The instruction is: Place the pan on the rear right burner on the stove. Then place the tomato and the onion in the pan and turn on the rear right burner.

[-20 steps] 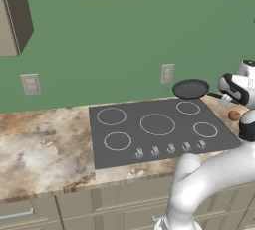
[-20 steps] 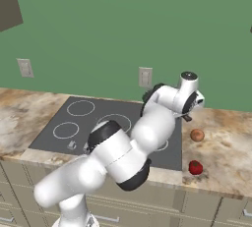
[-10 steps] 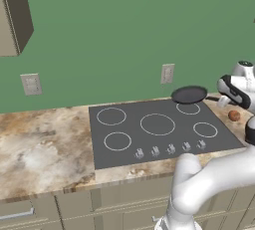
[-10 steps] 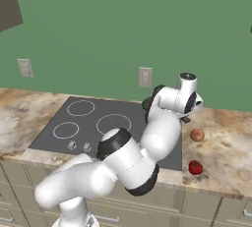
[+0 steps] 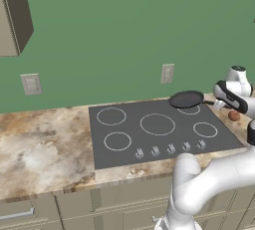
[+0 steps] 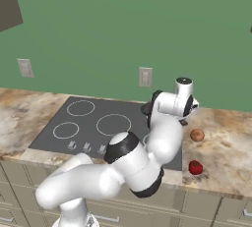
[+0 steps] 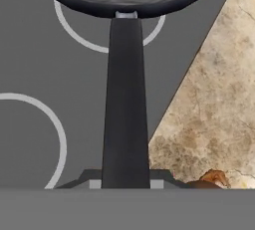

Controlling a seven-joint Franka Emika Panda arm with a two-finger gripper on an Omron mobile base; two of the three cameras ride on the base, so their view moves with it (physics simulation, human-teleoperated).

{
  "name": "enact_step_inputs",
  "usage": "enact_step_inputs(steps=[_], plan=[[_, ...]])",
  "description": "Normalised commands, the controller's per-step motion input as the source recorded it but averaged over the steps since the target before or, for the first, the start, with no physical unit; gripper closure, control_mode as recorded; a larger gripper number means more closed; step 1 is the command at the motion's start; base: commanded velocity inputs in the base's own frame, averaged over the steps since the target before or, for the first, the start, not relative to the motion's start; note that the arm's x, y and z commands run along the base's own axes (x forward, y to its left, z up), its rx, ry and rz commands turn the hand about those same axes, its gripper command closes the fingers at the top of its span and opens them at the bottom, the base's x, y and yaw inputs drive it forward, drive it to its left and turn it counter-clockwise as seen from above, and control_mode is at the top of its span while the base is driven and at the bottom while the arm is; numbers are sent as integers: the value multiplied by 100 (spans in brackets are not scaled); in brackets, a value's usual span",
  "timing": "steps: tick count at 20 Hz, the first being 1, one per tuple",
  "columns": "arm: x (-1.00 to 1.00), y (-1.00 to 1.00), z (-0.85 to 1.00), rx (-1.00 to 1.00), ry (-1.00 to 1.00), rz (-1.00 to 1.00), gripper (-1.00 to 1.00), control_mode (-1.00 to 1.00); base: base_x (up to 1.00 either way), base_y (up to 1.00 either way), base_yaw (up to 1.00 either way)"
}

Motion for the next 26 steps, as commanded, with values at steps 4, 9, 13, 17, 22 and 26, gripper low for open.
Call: enact_step_inputs(steps=[4,9,13,17,22,26], plan=[[34,0,-30,-3,0,0,100,-100,0,0,0],[14,0,-12,0,4,0,100,-100,0,0,0],[-4,0,-12,0,10,0,100,-100,0,0,0],[-17,0,-23,0,15,0,100,-100,0,0,0],[-23,0,-32,0,18,0,100,-100,0,0,0],[-17,0,-20,0,15,0,100,-100,0,0,0]])
